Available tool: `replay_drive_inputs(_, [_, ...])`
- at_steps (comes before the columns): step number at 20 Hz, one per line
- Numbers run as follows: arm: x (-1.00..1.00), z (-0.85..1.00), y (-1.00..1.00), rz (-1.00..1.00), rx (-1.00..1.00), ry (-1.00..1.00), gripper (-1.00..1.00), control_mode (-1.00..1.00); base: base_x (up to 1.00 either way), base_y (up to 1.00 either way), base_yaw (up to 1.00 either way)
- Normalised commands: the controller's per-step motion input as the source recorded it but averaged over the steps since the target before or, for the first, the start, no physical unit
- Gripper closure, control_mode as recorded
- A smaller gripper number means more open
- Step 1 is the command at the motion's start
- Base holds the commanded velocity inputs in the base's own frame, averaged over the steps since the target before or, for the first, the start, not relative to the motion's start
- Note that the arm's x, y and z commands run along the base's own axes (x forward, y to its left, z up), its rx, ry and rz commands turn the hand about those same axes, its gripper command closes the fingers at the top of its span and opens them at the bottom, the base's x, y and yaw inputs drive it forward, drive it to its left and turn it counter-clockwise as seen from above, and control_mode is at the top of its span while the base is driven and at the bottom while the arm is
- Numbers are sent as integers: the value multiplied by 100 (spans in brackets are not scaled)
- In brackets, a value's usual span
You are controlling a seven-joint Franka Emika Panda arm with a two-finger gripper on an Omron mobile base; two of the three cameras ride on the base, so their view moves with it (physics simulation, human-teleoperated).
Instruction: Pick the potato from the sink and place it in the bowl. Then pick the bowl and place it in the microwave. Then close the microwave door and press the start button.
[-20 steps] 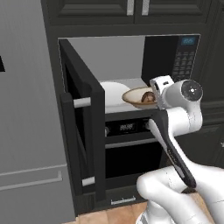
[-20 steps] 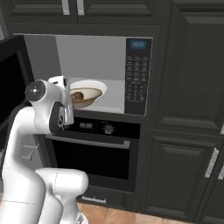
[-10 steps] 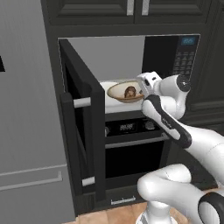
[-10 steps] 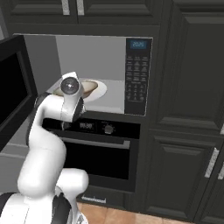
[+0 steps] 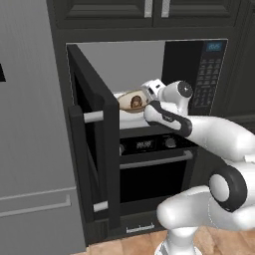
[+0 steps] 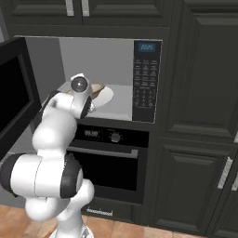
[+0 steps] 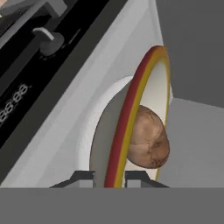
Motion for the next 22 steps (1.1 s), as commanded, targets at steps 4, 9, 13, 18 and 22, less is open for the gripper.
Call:
replay_drive_inputs(4, [62,-31,3,0,-7,15,100,-100,0,0,0])
replay_drive_inputs(9, [62,-42,16,6,-4,14,100,-100,0,0,0])
replay_drive_inputs(13, [66,-32,18,5,-3,8,100,-100,0,0,0])
replay_drive_inputs(18, [12,-20,2,1,-1,11,-100,-100,0,0,0])
replay_drive_inputs(22, [-18,1,0,0,0,6,-100,-100,0,0,0])
